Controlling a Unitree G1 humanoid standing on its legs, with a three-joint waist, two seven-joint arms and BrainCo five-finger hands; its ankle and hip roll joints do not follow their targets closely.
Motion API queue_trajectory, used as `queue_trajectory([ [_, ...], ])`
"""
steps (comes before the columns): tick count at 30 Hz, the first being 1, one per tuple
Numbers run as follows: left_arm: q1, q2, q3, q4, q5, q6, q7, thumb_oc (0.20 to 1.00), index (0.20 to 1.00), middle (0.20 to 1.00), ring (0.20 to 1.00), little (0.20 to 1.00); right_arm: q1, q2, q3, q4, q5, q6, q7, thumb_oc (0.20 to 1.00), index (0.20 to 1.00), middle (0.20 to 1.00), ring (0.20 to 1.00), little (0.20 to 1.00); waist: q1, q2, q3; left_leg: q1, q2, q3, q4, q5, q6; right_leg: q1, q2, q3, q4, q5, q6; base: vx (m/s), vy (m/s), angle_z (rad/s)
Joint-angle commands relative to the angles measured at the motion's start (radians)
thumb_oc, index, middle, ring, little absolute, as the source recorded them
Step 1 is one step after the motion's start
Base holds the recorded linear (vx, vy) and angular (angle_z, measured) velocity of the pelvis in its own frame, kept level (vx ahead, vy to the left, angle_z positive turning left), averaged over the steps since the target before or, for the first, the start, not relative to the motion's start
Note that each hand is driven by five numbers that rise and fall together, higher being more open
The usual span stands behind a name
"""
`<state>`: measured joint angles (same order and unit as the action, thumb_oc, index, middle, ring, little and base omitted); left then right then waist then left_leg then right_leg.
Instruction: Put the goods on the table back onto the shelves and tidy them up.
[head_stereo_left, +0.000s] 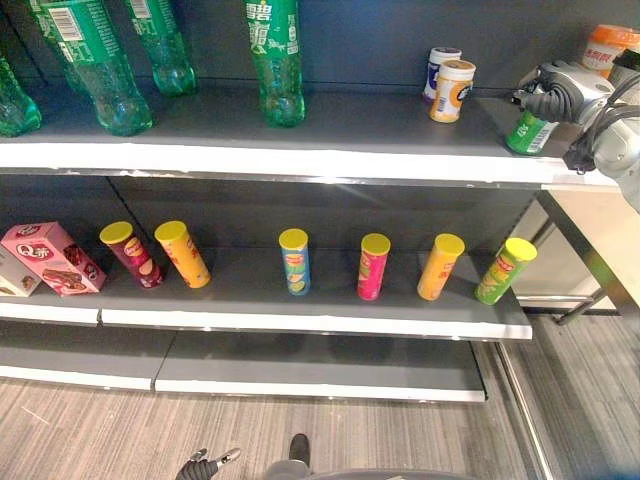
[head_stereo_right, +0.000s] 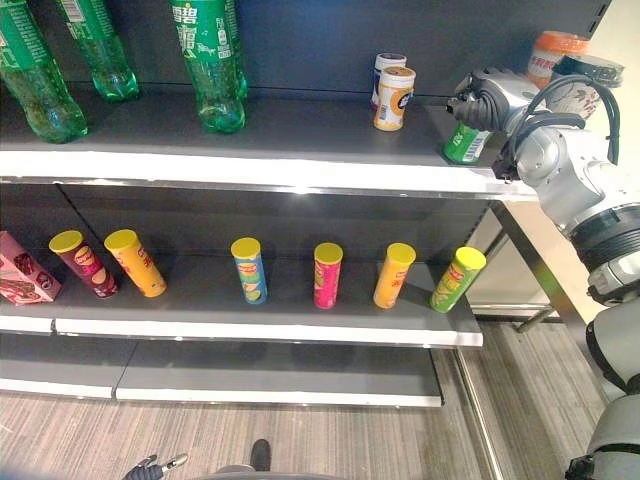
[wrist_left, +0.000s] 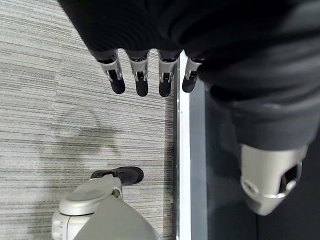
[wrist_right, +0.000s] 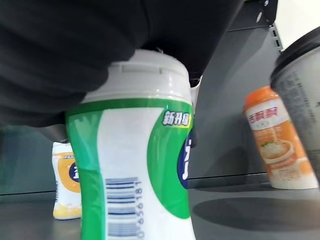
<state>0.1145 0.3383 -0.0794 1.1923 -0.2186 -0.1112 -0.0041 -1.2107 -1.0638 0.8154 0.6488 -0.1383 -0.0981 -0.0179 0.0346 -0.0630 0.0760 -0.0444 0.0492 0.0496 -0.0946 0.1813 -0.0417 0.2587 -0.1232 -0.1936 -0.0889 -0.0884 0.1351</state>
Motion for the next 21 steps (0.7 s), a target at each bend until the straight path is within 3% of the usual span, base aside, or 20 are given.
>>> queue_trajectory([
  [1,-0.057,0.062,-0.039,-0.008,-0.033,-0.020,-0.001,1.000,1.000,1.000,1.000,1.000,-0.179,-0.018,0.075,0.029,-0.021,-0.004,-0.020,0.200,0.200,0.200,0.200,0.200,0.056,-0.025,0.018,0.131,0.049,-0.008,0.007,-0.182,-0.068,-0.093,-0.041,-0.015,0.002,0.106,0.038,-0.01,-0.001,0.11],
  [2,-0.057,0.061,-0.039,-0.008,-0.033,-0.020,-0.001,1.000,1.000,1.000,1.000,1.000,-0.180,-0.018,0.076,0.029,-0.021,-0.004,-0.020,0.429,0.429,0.429,0.429,0.429,0.055,-0.025,0.018,0.131,0.049,-0.008,0.007,-0.182,-0.068,-0.093,-0.042,-0.015,0.002,0.106,0.038,0.00,-0.002,0.10],
  [4,-0.057,0.063,-0.040,-0.010,-0.035,-0.020,-0.001,1.000,1.000,1.000,1.000,1.000,-0.186,-0.015,0.076,0.037,-0.025,-0.002,-0.027,1.000,1.000,1.000,1.000,1.000,0.057,-0.026,0.019,0.131,0.050,-0.010,0.007,-0.182,-0.067,-0.094,-0.041,-0.017,0.002,0.107,0.038,-0.01,-0.003,0.05],
  [14,-0.066,0.064,-0.045,-0.002,-0.021,-0.014,0.004,1.000,1.000,1.000,1.000,1.000,-0.190,-0.032,0.025,-0.002,-0.045,0.008,-0.087,1.000,1.000,1.000,1.000,1.000,0.051,-0.021,0.018,0.133,0.052,-0.007,0.007,-0.187,-0.068,-0.094,-0.042,-0.021,0.002,0.104,0.037,0.00,0.000,0.00],
  [19,-0.072,0.058,-0.039,0.005,-0.013,-0.007,0.010,1.000,1.000,1.000,1.000,1.000,-0.128,-0.063,-0.085,-0.110,-0.044,0.012,-0.148,1.000,1.000,1.000,1.000,1.000,0.042,-0.012,0.017,0.137,0.052,-0.002,0.007,-0.192,-0.067,-0.092,-0.042,-0.019,0.002,0.102,0.038,0.00,0.000,0.00],
  [21,-0.078,0.041,-0.031,0.009,0.001,-0.001,0.020,1.000,1.000,1.000,1.000,1.000,-0.015,-0.062,-0.240,-0.236,-0.039,0.008,-0.214,1.000,1.000,1.000,1.000,1.000,0.028,0.003,0.018,0.140,0.053,0.004,0.007,-0.195,-0.064,-0.094,-0.043,-0.017,0.002,0.101,0.037,0.00,0.000,0.00],
])
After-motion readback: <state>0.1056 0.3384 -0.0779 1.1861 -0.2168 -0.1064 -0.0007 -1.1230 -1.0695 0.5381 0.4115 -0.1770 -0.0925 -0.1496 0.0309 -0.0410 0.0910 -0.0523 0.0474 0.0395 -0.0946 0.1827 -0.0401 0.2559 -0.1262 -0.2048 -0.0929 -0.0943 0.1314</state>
